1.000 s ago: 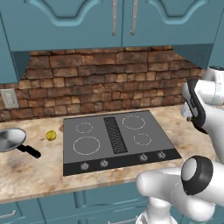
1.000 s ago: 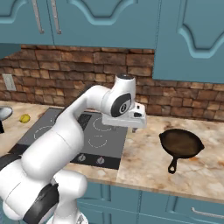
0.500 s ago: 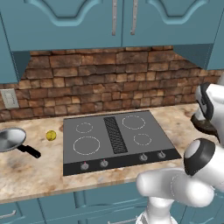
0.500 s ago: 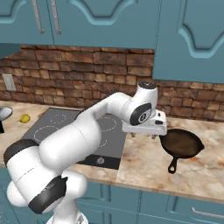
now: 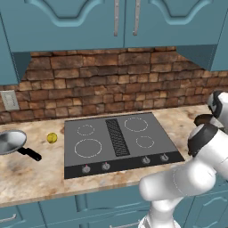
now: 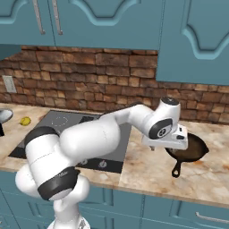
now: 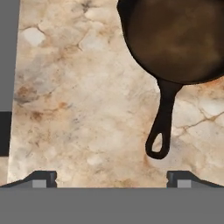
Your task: Place both pans onto different burners. Then place the lemon and the chicken drumstick on different pans.
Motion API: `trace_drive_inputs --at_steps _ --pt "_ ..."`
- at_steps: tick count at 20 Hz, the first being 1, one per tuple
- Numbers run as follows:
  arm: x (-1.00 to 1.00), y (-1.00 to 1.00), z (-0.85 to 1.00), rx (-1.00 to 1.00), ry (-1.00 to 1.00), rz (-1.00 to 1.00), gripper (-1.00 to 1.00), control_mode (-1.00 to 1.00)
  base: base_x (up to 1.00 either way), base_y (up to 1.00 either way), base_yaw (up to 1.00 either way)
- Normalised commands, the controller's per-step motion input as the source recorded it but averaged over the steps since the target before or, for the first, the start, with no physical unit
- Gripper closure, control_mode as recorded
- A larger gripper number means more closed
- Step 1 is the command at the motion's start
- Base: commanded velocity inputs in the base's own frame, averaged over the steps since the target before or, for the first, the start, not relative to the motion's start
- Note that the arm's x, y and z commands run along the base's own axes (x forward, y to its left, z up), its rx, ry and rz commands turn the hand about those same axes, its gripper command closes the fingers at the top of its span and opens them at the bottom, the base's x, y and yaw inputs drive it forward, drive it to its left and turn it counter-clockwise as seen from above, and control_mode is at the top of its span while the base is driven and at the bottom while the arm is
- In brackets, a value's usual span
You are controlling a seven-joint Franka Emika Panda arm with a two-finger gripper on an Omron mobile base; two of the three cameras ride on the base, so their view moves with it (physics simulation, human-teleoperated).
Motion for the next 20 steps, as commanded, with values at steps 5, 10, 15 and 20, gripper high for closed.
trace_drive_inputs --at_steps 5,10,15,20 --pt "0.01 -0.58 -0.44 0.0 0.0 0.0 -1.0 -1.0 0.0 0.0 0.0" --pt "0.02 -0.31 -0.16 0.0 0.04 0.0 -1.0 -1.0 0.0 0.0 0.0" --pt "0.01 -0.17 -0.11 0.0 0.05 0.0 -1.0 -1.0 0.0 0.0 0.0" --pt "0.1 -0.05 -0.26 0.0 0.0 0.0 -1.0 -1.0 0.0 0.0 0.0"
